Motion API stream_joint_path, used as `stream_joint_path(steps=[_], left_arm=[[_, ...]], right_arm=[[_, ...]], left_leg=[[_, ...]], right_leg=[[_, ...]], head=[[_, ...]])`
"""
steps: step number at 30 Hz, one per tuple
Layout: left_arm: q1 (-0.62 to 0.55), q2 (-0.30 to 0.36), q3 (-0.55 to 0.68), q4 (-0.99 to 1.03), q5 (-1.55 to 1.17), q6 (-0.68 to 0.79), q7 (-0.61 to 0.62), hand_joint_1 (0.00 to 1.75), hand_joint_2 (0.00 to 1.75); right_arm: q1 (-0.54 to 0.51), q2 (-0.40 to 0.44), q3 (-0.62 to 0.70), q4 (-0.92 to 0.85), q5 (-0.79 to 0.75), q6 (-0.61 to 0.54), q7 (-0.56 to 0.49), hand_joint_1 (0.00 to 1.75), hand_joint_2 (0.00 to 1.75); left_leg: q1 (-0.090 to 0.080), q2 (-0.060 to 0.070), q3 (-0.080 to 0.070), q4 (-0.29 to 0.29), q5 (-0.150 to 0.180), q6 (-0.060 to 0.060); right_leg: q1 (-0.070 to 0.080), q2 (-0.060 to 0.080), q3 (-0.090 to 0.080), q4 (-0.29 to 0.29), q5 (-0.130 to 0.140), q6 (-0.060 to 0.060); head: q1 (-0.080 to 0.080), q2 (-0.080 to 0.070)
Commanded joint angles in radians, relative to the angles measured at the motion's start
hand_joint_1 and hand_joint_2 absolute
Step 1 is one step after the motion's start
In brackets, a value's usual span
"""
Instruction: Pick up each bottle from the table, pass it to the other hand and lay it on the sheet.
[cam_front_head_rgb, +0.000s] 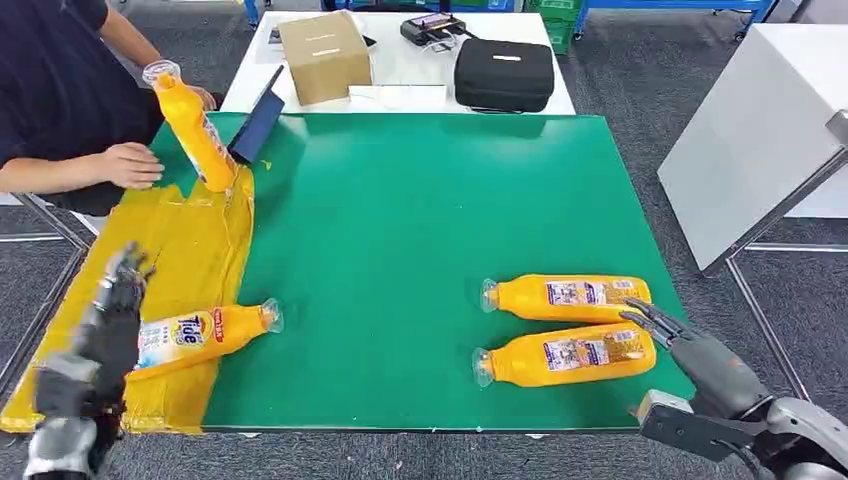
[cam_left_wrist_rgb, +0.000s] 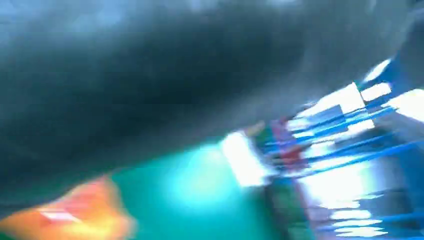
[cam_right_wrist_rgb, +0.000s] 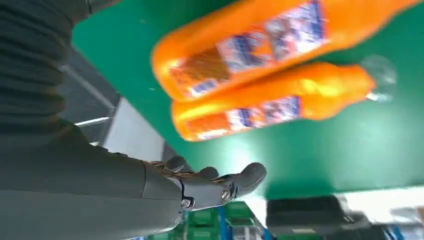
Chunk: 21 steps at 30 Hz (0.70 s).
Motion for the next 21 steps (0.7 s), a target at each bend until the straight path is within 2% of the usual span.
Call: stream_joint_path(steps=[1, 2, 7, 21], left_arm=[[-0.071, -0.139, 0.139, -0.038, 0.239, -0.248, 0.031, 0.00, 0.00], [-0.078, -0.153, 0.135, -0.047, 0.309, -0.324, 0.077, 0.00, 0.00], [-0.082, -0.167, 0.084, -0.075, 0.305, -0.323, 0.104, 0.00, 0.00], [-0.078, -0.161, 0.088, -0.074, 0.305, -0.323, 0.104, 0.00, 0.00]], right_arm=[[-0.004, -0.011, 0.009, 0.043, 0.005, 0.016, 0.008, 0.00, 1.75], [-0.035, -0.010, 0.036, 0.077, 0.010, 0.025, 0.012, 0.00, 1.75], [-0.099, 0.015, 0.107, 0.158, 0.067, 0.002, 0.006, 0.00, 1.75], [-0.098, 0.013, 0.106, 0.156, 0.067, 0.002, 0.006, 0.00, 1.75]], left_leg=[[0.002, -0.001, 0.003, 0.000, -0.002, -0.002], [0.002, 0.001, 0.003, 0.000, -0.001, -0.002], [0.003, 0.001, 0.003, -0.001, -0.001, -0.001], [0.002, 0.002, 0.002, -0.001, 0.000, -0.001]], right_leg=[[0.001, 0.002, 0.004, -0.001, -0.002, -0.002], [0.002, 0.003, 0.003, -0.002, -0.001, -0.002], [0.003, 0.003, 0.004, -0.003, 0.000, -0.002], [0.002, 0.003, 0.001, -0.002, 0.000, -0.001]], head=[[0.000, 0.000], [0.000, 0.000], [0.000, 0.000], [0.000, 0.000]])
